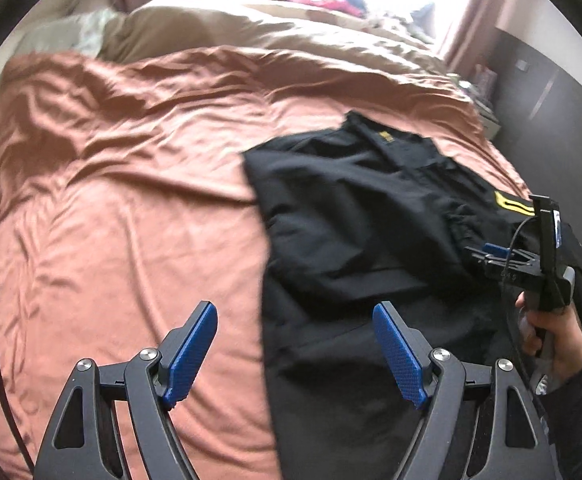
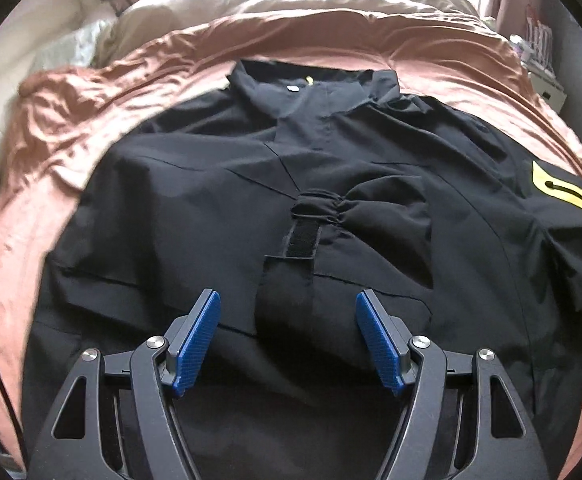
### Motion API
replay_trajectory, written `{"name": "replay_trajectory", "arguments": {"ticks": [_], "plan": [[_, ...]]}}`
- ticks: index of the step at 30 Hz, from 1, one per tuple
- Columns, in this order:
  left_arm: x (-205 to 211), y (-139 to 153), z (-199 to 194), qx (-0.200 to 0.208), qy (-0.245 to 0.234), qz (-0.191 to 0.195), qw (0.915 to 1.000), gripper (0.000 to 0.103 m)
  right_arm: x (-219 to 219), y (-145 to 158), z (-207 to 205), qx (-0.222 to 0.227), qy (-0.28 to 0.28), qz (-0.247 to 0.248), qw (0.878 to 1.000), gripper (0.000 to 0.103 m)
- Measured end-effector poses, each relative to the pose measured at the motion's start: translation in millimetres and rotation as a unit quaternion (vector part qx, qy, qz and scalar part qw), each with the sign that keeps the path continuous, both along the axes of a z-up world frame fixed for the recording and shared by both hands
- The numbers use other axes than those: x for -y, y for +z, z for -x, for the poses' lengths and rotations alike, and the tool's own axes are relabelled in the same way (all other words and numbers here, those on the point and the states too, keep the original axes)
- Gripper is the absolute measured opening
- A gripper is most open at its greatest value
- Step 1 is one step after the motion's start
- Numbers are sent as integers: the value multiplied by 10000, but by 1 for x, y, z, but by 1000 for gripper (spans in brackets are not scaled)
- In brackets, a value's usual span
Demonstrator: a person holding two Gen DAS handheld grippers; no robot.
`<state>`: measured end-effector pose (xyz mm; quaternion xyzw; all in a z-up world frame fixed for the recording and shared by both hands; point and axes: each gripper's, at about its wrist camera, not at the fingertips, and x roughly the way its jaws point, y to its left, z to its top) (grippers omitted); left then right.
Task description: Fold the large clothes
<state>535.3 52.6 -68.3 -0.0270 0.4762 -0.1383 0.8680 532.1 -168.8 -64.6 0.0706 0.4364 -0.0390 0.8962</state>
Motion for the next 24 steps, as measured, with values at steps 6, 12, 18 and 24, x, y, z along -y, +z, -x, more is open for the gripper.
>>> {"name": "replay_trajectory", "arguments": {"ticks": [6, 12, 18, 24], "plan": [[-6, -12, 1, -85, 77, 86, 9999, 81, 3, -19, -11, -207, -153, 536, 9982, 69], [10, -18, 0, -75, -82, 132, 9999, 81, 50, -8, 8, -124, -706, 539, 9960, 69], [26, -32, -6, -154, -178, 80, 9997, 81, 96, 19, 39, 214, -1284, 724, 9888, 69], [33, -50, -14, -258, -199, -128, 9994, 81, 141, 20, 78, 343, -1477, -94, 9884, 69]]}}
